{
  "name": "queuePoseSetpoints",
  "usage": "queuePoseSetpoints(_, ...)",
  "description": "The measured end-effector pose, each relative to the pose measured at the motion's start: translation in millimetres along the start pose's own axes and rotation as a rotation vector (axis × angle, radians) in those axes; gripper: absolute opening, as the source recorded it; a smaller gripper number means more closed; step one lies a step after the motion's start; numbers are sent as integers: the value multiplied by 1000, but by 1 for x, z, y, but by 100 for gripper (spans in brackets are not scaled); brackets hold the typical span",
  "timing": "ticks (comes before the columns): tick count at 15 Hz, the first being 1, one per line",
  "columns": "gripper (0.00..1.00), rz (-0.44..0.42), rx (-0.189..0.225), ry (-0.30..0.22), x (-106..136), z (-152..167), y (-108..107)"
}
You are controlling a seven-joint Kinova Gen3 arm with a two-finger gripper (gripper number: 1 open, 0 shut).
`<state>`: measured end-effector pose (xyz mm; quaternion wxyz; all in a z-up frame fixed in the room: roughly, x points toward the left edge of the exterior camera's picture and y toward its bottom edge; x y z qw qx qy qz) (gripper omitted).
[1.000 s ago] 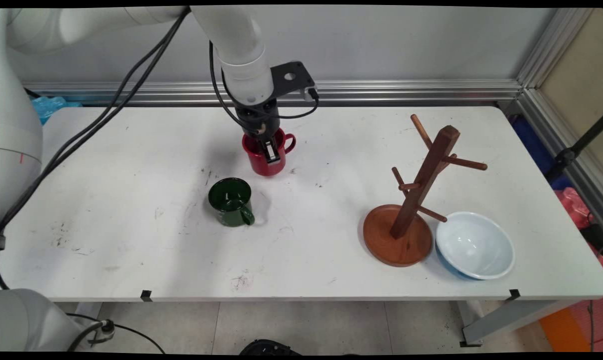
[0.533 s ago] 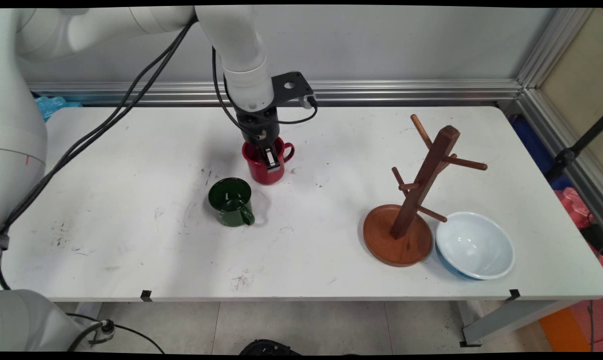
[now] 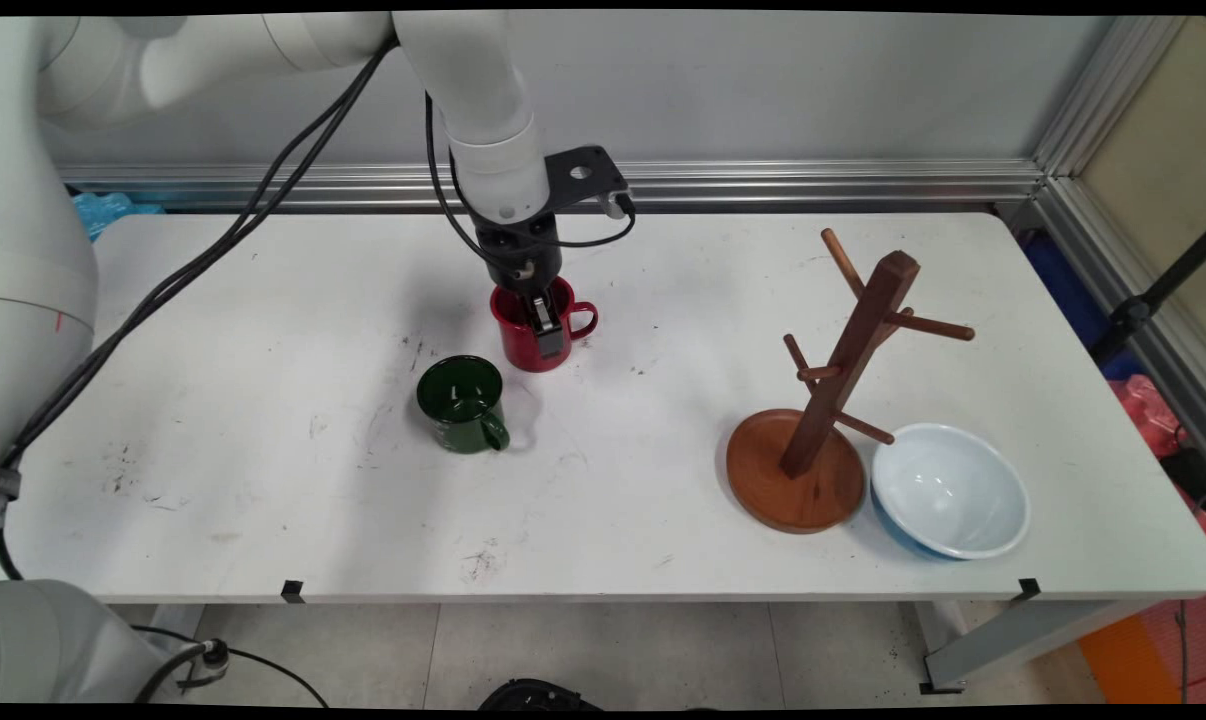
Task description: Place the picked object on the table
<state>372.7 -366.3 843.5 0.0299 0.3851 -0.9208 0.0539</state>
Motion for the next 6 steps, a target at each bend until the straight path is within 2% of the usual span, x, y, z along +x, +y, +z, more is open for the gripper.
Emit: queuePoseSetpoints(6,100,47,-2,6,-2,-4,1)
